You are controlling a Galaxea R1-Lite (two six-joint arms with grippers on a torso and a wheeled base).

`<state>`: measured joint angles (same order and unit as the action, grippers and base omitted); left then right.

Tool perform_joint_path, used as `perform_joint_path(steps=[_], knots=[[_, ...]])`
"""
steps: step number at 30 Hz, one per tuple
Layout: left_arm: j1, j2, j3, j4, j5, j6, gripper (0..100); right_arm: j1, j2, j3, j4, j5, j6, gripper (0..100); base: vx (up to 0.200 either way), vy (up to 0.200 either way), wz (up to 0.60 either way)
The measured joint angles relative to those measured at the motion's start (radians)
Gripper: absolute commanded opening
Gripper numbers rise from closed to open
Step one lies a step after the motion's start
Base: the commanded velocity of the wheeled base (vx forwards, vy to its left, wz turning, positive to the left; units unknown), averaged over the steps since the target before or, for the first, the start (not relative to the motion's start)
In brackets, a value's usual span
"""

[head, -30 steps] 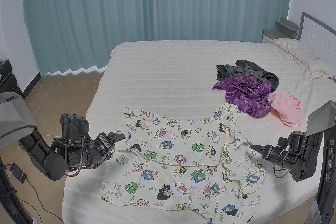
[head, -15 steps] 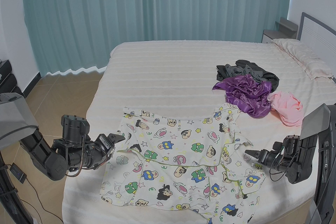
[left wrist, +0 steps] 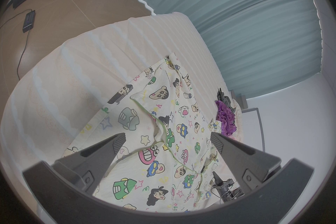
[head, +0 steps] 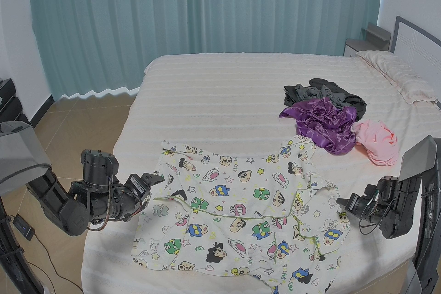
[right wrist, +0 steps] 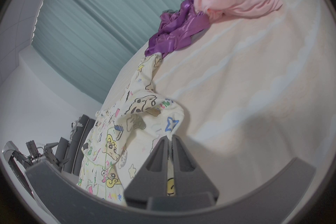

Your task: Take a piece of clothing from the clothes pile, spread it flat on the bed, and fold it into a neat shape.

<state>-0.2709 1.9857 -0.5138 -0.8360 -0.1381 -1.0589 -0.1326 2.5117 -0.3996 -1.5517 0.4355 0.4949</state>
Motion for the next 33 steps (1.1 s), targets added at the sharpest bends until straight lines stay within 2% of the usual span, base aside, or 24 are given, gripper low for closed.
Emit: perform_joint_path(steps=[4,8,17,18,26,33], knots=[[-0.001,0.001,0.0,0.0,0.001,0.001,100,-0.02,-0.012,0.0,0.0,-0.011,-0.001,0,0.0,0.0,0.0],[-0.002,0.007,0.001,-0.001,0.003,0.004,100,-0.064,-0.03,-0.007,0.0,-0.053,-0.008,0,0.0,0.0,0.0],[-0.005,0.013,0.009,-0.001,0.002,0.007,100,-0.11,-0.051,-0.053,0.0,-0.06,-0.013,0,0.0,0.0,0.0],[-0.007,0.014,0.01,-0.001,0.001,0.007,100,-0.112,-0.051,-0.058,0.0,-0.06,-0.013,100,0.0,0.0,0.0],[-0.016,0.02,0.027,0.006,-0.006,0.009,100,-0.144,-0.05,-0.111,0.006,-0.068,-0.011,100,0.0,0.0,0.0],[-0.029,0.03,0.056,0.007,-0.007,0.028,100,-0.148,-0.09,-0.034,-0.001,-0.078,0.005,100,0.0,0.0,0.0]])
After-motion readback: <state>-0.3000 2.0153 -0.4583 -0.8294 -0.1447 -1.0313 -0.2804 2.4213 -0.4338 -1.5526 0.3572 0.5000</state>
